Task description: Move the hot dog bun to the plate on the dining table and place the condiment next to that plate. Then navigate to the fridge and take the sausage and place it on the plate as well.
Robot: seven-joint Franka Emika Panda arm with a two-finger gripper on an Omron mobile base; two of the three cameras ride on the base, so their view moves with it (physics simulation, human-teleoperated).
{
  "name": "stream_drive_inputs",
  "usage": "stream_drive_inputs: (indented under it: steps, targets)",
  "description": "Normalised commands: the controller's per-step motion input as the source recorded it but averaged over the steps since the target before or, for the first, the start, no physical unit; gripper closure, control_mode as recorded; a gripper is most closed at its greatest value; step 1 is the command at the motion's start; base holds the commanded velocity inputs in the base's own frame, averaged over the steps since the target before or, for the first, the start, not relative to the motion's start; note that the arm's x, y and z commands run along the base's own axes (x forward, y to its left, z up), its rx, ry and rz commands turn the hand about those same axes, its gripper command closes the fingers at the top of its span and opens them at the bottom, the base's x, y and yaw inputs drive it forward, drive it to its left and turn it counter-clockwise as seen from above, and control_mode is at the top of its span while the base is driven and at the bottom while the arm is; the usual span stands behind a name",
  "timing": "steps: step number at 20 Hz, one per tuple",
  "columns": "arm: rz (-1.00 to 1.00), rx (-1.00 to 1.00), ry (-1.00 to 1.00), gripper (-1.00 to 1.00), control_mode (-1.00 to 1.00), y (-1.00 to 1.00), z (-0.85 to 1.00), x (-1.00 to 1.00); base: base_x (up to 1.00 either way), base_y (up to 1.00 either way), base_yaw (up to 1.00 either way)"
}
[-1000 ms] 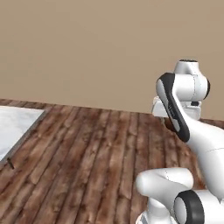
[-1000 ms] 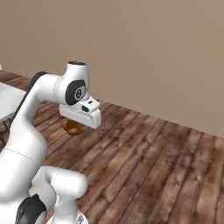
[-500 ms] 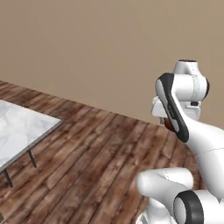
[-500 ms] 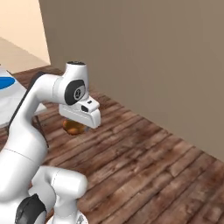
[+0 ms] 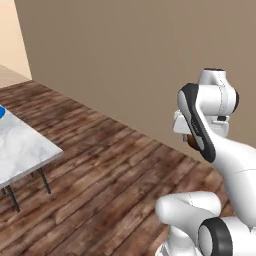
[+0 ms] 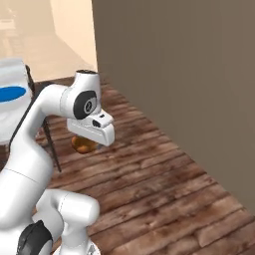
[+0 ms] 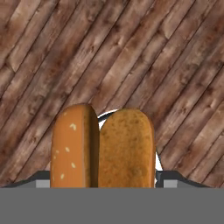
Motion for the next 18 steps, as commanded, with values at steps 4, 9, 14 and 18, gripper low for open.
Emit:
stream_drive_inputs:
  steps: [4,9,14,18]
  targets:
    - [0.0,0.0,0.0,1.0,1.0,0.0,0.0,0.0,0.83,-0.63,0.49]
    - [0.0,0.0,0.0,1.0,1.0,0.0,0.0,0.0,0.74,-0.58,0.54]
    - [0.0,0.0,0.0,1.0,1.0,0.0,0.0,0.0,0.71,-0.57,0.55]
    - [0.0,0.0,0.0,1.0,1.0,0.0,0.0,0.0,0.71,-0.55,0.56]
